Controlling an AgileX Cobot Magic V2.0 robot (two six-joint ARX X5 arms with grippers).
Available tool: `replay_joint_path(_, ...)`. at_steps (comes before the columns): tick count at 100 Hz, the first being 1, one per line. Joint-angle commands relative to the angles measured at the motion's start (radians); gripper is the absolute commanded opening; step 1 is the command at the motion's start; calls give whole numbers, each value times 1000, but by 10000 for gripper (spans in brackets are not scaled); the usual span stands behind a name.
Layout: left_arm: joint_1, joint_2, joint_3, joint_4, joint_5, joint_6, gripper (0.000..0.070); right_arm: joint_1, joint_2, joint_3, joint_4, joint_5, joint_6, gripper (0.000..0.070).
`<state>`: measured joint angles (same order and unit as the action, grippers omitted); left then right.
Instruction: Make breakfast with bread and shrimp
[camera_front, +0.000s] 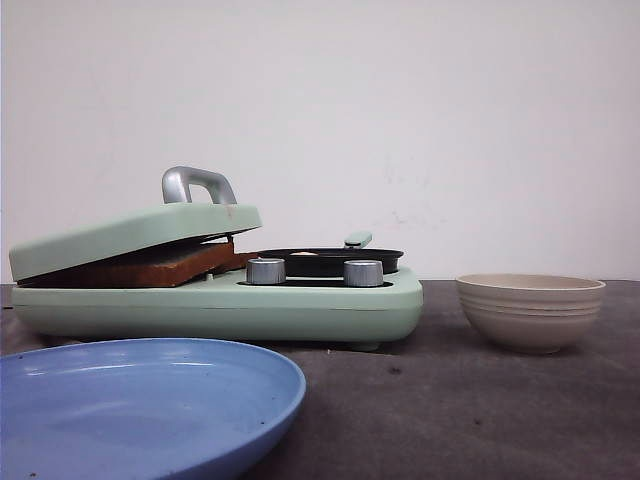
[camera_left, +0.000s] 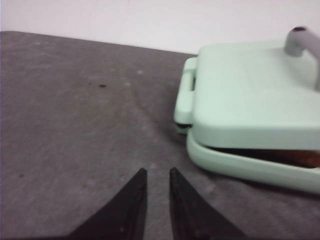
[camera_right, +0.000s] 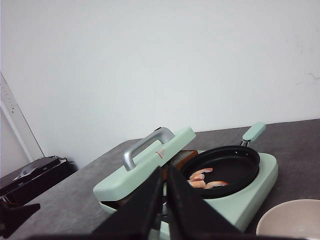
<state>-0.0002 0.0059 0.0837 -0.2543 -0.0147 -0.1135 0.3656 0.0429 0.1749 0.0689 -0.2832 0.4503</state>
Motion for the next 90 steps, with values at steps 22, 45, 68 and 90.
replay_joint_path(22, 46, -3, -71, 67, 74, 25, 0, 4, -3, 5, 12, 3, 8, 3)
replay_joint_path(45, 77, -3, -70, 68, 64, 23, 0, 4, -3, 5, 13, 3, 8, 3)
replay_joint_path(68, 77, -3, -70, 69, 66, 23, 0, 4, -3, 5, 13, 3, 8, 3)
replay_joint_path(90, 77, -3, -70, 69, 66, 23, 0, 4, -3, 5, 13, 3, 8, 3)
